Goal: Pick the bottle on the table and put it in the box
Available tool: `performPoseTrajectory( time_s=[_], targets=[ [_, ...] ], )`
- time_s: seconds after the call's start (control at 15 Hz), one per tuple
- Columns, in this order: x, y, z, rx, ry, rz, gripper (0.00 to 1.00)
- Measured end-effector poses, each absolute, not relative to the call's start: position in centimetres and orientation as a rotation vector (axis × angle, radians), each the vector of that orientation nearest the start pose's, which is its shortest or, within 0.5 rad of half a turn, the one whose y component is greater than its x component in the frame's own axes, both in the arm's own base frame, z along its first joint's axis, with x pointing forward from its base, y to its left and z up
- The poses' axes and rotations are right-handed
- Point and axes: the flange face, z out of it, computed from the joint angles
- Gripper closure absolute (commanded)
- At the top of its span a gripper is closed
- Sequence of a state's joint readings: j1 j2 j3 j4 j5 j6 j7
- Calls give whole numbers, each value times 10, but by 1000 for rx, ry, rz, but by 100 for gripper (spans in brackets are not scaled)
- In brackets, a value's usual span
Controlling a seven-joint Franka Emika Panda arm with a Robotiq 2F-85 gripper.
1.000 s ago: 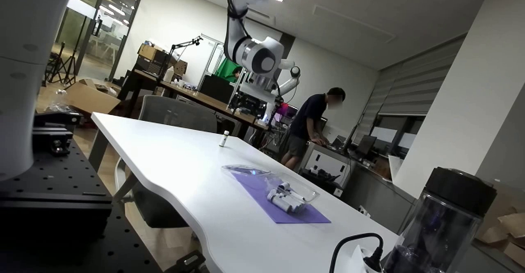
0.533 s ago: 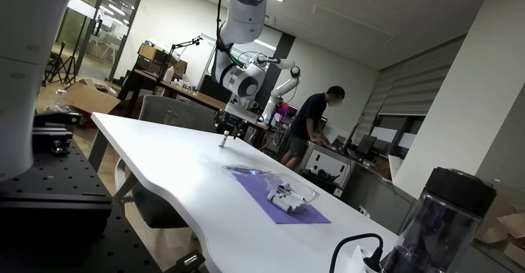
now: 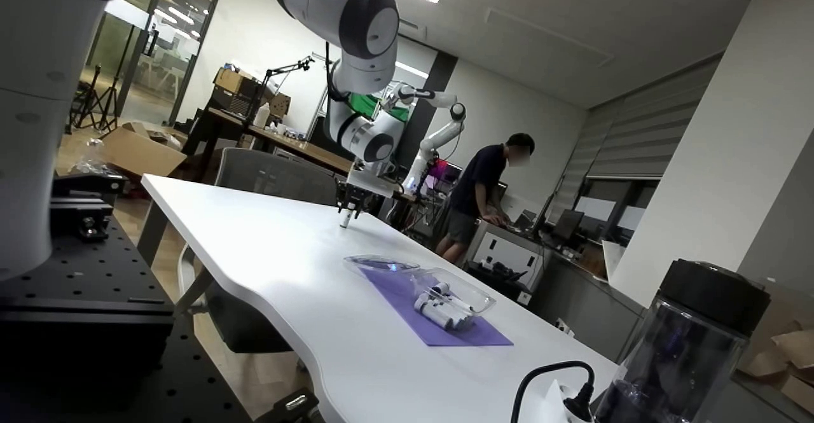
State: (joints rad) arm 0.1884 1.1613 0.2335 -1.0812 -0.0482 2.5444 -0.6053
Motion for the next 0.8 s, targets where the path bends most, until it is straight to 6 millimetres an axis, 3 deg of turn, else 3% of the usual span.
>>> performPoseTrajectory(
  time_s=[0.2,0.6,0.8],
  targets=[
    [756,259,146,-2718,-1292,-404,95],
    [756,252,154,-2772,-1308,-72,93],
    [759,247,166,-2788,-1325,-20,93]
  ],
)
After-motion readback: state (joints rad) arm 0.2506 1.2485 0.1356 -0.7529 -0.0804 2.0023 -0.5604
